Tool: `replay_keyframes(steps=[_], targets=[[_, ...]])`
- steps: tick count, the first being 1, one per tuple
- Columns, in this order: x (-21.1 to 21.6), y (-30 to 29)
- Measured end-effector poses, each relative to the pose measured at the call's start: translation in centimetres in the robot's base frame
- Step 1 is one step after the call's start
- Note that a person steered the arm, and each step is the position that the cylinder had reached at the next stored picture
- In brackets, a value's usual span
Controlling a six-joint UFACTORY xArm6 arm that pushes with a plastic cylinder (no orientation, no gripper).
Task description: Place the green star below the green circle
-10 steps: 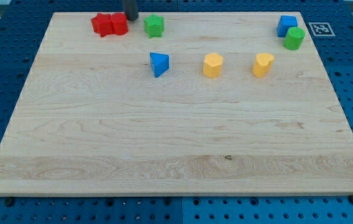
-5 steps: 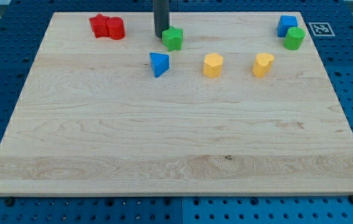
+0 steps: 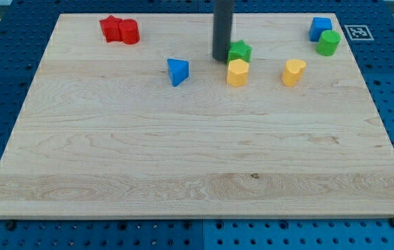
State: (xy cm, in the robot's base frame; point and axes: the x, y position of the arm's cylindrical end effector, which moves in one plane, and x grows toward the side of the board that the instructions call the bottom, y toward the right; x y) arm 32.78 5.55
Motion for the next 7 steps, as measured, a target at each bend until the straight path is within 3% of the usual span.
replay_keyframes(steps=[3,6,7], targets=[[0.6,10.3],[-0.2,9.4],[-0.2,11.6]])
